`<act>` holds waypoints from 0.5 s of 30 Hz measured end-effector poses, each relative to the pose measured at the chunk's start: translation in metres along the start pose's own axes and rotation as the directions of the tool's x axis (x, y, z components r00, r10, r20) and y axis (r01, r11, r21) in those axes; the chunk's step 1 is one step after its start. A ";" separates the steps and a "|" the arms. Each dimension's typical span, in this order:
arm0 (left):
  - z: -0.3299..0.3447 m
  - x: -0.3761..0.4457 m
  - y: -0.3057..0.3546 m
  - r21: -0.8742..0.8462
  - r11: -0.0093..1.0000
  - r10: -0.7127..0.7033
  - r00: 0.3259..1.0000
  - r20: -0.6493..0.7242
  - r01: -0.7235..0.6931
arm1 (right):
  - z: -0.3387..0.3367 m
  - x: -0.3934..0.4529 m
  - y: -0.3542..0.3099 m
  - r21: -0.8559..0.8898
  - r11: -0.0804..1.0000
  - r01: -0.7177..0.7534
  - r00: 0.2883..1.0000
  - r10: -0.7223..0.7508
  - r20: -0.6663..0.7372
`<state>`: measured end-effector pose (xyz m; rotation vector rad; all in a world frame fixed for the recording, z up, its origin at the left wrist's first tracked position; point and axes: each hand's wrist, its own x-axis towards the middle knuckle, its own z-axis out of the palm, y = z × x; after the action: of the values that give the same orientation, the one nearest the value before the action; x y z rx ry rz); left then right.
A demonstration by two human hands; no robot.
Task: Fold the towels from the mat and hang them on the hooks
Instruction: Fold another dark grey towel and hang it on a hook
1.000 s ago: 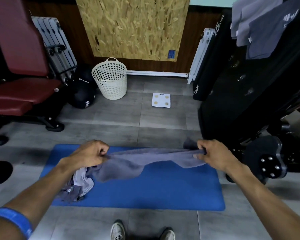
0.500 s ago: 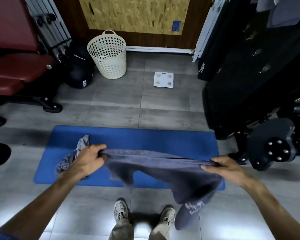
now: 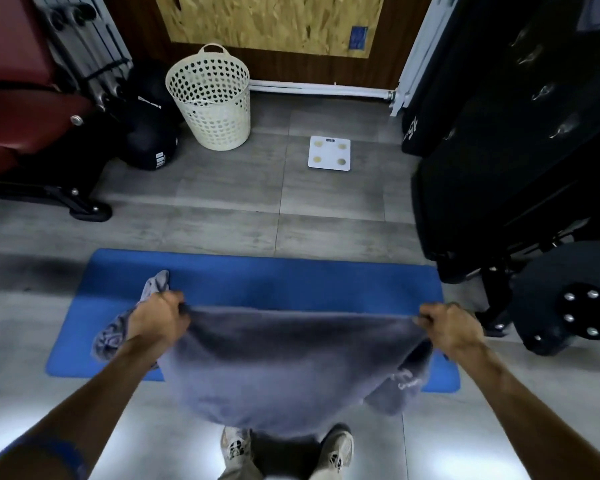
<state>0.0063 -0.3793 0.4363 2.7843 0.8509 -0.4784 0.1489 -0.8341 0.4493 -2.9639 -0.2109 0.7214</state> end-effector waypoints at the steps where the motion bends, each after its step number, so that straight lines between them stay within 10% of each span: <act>1: 0.007 0.020 -0.002 -0.069 0.995 -0.068 0.996 -0.049 0.065 | 0.003 0.019 -0.004 0.086 0.996 -0.035 0.996 0.041 -0.076; 9: 0.043 0.178 -0.002 -0.309 0.950 -0.205 0.842 -0.499 0.048 | 0.022 0.184 -0.004 0.322 0.945 -0.054 0.801 0.234 -0.551; 15: 0.159 0.237 -0.028 0.048 0.950 0.277 0.767 -0.578 -0.307 | 0.148 0.257 0.034 0.192 0.978 0.081 0.737 0.072 -0.673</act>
<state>0.1366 -0.2792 0.2009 2.9647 0.4770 0.4728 0.3107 -0.8214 0.1988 -2.7842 -0.0747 -0.3591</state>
